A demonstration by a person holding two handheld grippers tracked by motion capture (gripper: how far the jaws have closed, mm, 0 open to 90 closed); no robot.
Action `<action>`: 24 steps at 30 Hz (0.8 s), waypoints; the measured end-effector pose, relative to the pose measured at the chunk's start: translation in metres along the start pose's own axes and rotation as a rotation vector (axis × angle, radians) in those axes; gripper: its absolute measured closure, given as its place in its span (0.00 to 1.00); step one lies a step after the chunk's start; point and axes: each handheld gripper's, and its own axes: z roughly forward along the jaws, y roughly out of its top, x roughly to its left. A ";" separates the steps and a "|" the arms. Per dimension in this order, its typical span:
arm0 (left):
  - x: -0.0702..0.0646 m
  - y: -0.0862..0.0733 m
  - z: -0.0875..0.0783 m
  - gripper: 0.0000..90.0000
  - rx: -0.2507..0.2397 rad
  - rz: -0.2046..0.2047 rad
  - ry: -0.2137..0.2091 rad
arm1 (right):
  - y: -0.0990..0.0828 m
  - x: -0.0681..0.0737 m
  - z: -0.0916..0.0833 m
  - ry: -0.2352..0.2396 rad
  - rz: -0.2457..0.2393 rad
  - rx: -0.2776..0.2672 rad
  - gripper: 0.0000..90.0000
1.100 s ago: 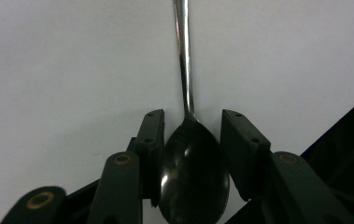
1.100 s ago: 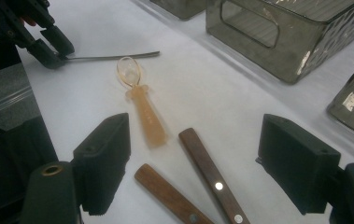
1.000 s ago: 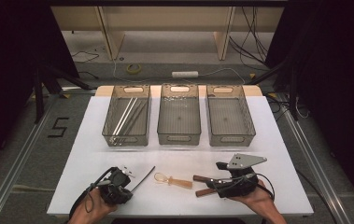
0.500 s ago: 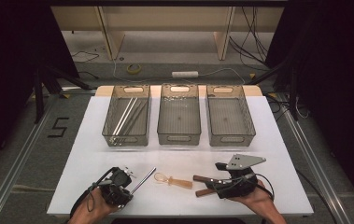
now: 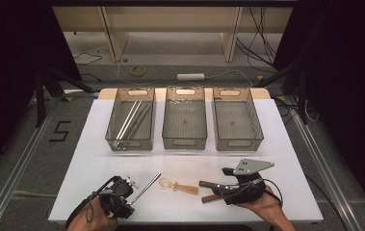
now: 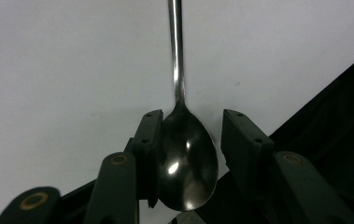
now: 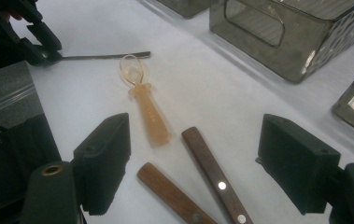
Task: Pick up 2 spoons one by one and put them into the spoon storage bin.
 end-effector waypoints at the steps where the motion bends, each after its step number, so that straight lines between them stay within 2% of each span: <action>1: 0.000 0.000 0.001 0.63 0.005 0.001 0.007 | 0.000 0.000 0.000 0.000 0.000 -0.001 0.29; 6: 0.000 0.000 0.004 0.61 0.005 0.006 0.018 | 0.000 0.000 0.000 0.002 -0.003 0.001 0.29; 9: 0.003 0.000 0.003 0.67 0.007 0.005 0.027 | 0.000 0.000 0.000 0.002 -0.004 0.001 0.29; 11: 0.004 -0.001 0.003 0.69 0.006 0.001 0.021 | 0.000 0.000 0.000 0.002 -0.004 0.000 0.29; 15: 0.002 0.000 0.002 0.76 0.004 0.016 0.013 | 0.000 0.001 0.000 0.001 -0.004 0.000 0.29; 20: 0.004 0.001 0.000 0.82 -0.015 0.010 -0.010 | 0.000 0.001 0.000 0.001 -0.004 0.000 0.29; 24: 0.005 0.002 -0.002 0.85 -0.020 0.010 -0.012 | 0.000 0.000 0.000 0.002 -0.003 0.000 0.29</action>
